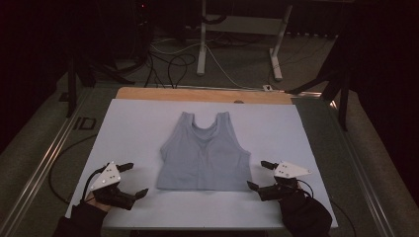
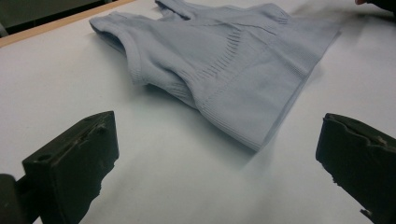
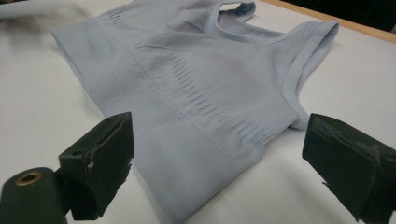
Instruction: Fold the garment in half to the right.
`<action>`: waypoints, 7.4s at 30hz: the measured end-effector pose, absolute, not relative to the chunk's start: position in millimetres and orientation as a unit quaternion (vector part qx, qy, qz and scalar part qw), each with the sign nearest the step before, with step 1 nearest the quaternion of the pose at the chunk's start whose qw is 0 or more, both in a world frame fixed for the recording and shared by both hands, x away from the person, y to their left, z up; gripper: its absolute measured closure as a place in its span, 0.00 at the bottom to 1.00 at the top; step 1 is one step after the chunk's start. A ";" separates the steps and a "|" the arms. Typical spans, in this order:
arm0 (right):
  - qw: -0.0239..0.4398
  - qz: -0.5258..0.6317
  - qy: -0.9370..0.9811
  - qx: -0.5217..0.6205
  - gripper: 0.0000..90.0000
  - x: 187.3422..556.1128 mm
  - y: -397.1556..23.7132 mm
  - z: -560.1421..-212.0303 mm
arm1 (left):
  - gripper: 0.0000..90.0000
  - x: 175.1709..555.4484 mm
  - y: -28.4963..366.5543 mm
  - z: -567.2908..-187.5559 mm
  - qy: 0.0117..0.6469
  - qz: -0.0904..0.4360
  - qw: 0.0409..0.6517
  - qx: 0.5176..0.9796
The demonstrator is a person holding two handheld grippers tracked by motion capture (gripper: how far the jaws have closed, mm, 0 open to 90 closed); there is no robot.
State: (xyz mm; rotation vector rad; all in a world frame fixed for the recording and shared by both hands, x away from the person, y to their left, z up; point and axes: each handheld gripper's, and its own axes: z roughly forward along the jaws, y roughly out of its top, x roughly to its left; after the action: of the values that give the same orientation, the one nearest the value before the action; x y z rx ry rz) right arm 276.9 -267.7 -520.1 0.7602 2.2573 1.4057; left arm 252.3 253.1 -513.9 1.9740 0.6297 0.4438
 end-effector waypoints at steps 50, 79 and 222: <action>0.159 0.528 0.811 0.198 0.10 267.7 -240.7 -473.7 | 0.00 246.4 212.2 -483.5 0.192 0.118 0.500 0.836; 0.155 0.560 0.802 0.139 0.10 334.6 -189.8 -412.6 | 0.00 253.0 192.4 -448.8 0.189 0.121 0.498 0.838; 0.138 0.296 0.867 0.377 0.41 555.3 6.6 -499.4 | 0.96 282.3 150.4 -514.7 0.322 0.117 0.345 0.874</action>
State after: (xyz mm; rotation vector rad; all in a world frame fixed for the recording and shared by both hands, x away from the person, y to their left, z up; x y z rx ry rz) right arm 555.3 6.6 -499.4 1.0897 2.5071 0.8554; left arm 282.3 150.4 -514.7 2.2677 0.8367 0.3030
